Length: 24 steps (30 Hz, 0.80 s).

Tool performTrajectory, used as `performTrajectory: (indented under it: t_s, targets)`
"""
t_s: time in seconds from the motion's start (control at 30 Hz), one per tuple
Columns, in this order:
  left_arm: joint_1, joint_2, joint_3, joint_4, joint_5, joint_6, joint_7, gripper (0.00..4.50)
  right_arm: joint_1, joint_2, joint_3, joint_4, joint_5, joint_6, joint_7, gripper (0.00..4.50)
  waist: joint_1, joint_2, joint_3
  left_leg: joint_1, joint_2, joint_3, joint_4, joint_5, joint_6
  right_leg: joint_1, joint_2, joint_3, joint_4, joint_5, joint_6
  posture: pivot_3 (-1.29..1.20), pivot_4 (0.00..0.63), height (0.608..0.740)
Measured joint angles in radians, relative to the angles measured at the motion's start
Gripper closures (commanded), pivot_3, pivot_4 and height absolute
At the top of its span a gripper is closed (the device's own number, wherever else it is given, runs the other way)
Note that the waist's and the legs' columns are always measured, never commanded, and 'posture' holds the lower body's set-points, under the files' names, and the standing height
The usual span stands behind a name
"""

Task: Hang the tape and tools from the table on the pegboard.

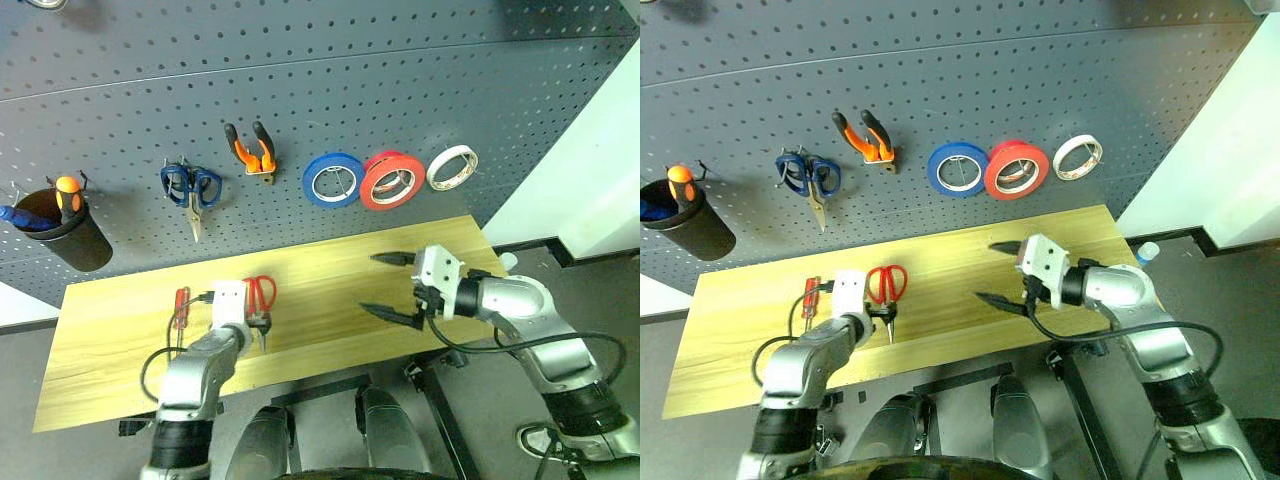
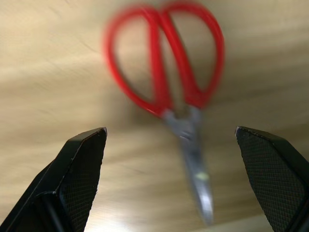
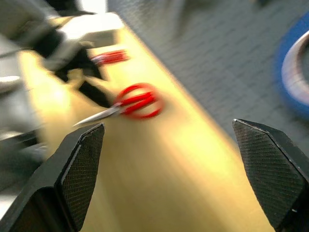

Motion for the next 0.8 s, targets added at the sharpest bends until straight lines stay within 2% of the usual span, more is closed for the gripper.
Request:
performTrajectory:
  t_s: [0.27, 0.63, 0.73, 0.8]
  targets:
    - [-0.121, -0.069, 0.053, 0.158, 0.056, 0.063, 0.106, 0.04, 0.012, -0.009, -0.037, 0.055, 0.079, -0.106, 0.172, 0.06, 0.003, -0.002, 0.0, 0.0, 0.0, 0.0, 0.001, 0.0, -0.001, 0.001, 0.0, 0.0, 0.0, 0.0, 0.0, -0.04, 0.149, 0.738]
    - [-0.243, -0.094, 0.204, 0.32, 0.05, 0.022, 0.139, 0.04, 0.001, 0.017, -0.035, 0.108, 0.056, -0.183, 0.173, 0.06, 0.004, -0.002, 0.0, 0.0, 0.0, 0.0, 0.001, 0.001, -0.003, 0.001, -0.001, 0.0, 0.0, 0.0, 0.0, -0.05, 0.139, 0.738]
    - [-0.273, -0.112, 0.252, 0.344, 0.038, 0.021, 0.145, 0.6, 0.001, 0.026, -0.035, 0.109, 0.045, -0.188, 0.16, 0.06, 0.005, -0.002, -0.001, 0.0, 0.0, 0.0, 0.001, 0.001, -0.003, 0.001, -0.001, 0.0, 0.0, 0.0, 0.0, -0.05, 0.134, 0.738]
    - [-0.288, -0.122, 0.292, 0.356, 0.025, 0.019, 0.147, 1.24, 0.001, 0.032, -0.035, 0.109, 0.04, -0.192, 0.154, 0.06, 0.005, -0.002, -0.001, 0.0, 0.0, 0.0, 0.001, 0.002, -0.003, 0.001, -0.001, 0.0, 0.0, 0.0, 0.001, -0.05, 0.131, 0.738]
